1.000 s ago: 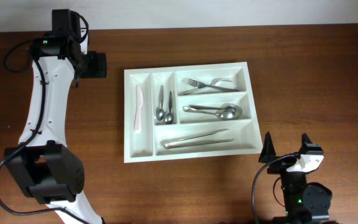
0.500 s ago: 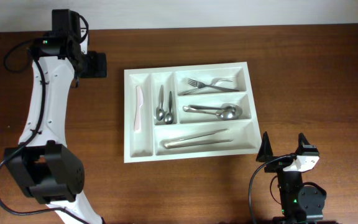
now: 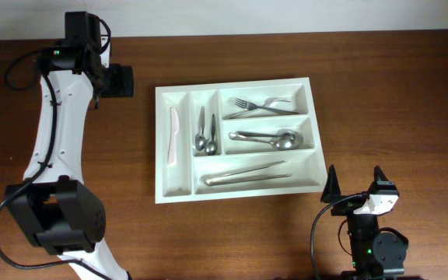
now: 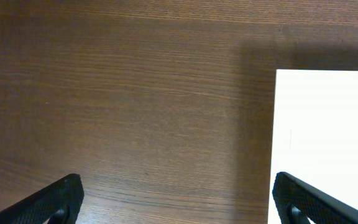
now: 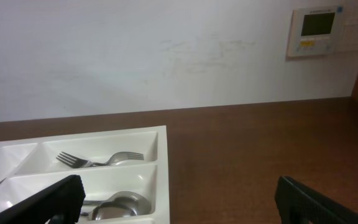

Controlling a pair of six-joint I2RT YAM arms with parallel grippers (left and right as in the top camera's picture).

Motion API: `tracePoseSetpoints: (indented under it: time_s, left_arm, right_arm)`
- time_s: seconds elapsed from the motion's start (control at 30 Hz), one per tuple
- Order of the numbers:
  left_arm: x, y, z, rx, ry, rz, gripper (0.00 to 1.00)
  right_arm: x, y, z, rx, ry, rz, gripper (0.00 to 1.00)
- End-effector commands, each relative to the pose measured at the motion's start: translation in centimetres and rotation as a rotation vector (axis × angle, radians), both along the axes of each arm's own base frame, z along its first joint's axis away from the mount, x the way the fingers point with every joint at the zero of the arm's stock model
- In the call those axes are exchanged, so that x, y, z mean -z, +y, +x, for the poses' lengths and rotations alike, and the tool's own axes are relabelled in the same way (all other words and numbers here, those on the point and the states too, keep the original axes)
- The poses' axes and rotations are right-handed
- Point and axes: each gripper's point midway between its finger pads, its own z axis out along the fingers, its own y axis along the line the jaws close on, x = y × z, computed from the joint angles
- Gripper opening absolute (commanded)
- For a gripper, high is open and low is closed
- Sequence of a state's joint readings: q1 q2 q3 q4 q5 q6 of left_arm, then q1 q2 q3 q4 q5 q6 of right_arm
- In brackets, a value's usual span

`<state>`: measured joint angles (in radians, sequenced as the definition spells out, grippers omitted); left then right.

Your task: Pack container

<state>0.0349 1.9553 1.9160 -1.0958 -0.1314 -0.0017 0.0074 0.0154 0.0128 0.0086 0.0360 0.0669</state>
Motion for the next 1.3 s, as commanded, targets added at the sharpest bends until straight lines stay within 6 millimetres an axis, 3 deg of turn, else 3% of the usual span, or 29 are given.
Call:
tracePoseSetpoints:
  time_s: [0.0,1.0,1.1,1.27]
  left_arm:
    - [-1.3,0.0,0.2,-0.011,-0.036,-0.007,0.99]
    - [-1.4,0.0,0.2,-0.011,-0.04,-0.007,0.99]
    - [-3.3,-0.2,-0.2,-0.007,-0.082,-0.006,0.99]
    - [-10.8,-0.9,-2.6,0.008,-0.254,-0.003,0.99]
  right_arm:
    - [0.0,0.2,0.0,-0.008,-0.007,-0.01,0.99]
    - [0.0,0.2,0.0,-0.008,-0.007,-0.01,0.99]
    - [0.0,0.2,0.0,-0.008,-0.007,-0.01,0.99]
    - [0.0,0.2,0.0,-0.008,-0.007,-0.01,0.99]
